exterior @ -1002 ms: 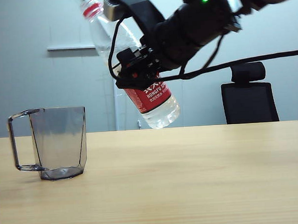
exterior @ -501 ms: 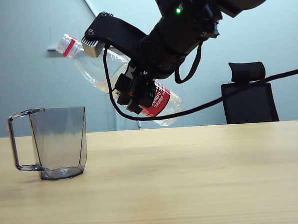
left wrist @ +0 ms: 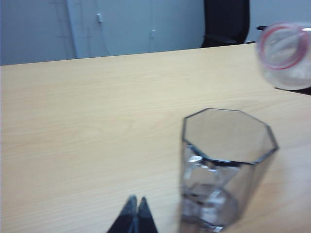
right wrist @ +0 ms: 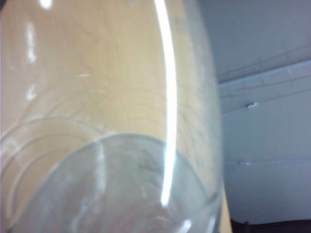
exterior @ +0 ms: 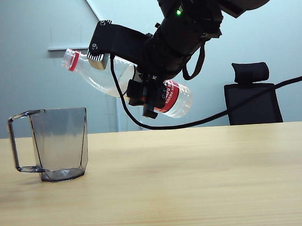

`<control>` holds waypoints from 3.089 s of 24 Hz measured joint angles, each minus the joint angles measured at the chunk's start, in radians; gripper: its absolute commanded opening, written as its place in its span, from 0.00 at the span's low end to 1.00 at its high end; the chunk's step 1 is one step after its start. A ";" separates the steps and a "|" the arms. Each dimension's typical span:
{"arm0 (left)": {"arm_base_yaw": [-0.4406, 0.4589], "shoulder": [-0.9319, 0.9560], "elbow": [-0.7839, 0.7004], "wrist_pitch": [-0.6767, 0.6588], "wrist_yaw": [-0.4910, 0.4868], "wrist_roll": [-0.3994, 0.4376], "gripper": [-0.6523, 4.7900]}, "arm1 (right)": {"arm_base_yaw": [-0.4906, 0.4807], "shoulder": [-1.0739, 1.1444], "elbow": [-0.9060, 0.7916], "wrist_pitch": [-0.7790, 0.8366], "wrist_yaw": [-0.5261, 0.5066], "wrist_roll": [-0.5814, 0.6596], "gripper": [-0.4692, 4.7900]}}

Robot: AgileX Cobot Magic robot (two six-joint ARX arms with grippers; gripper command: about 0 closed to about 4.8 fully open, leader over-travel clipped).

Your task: Pick up the mineral water bottle on the table and pour water into the mug until it's half full.

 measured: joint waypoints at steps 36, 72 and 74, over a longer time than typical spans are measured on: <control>-0.100 0.000 0.000 0.000 0.004 0.000 0.12 | 0.002 0.072 0.003 0.096 0.078 -0.257 0.59; -0.100 0.000 0.000 0.000 0.004 0.000 0.12 | 0.002 0.072 0.003 0.143 0.143 -0.435 0.59; -0.100 0.000 0.000 0.000 0.004 0.000 0.12 | 0.002 0.072 0.003 0.145 0.150 -0.441 0.59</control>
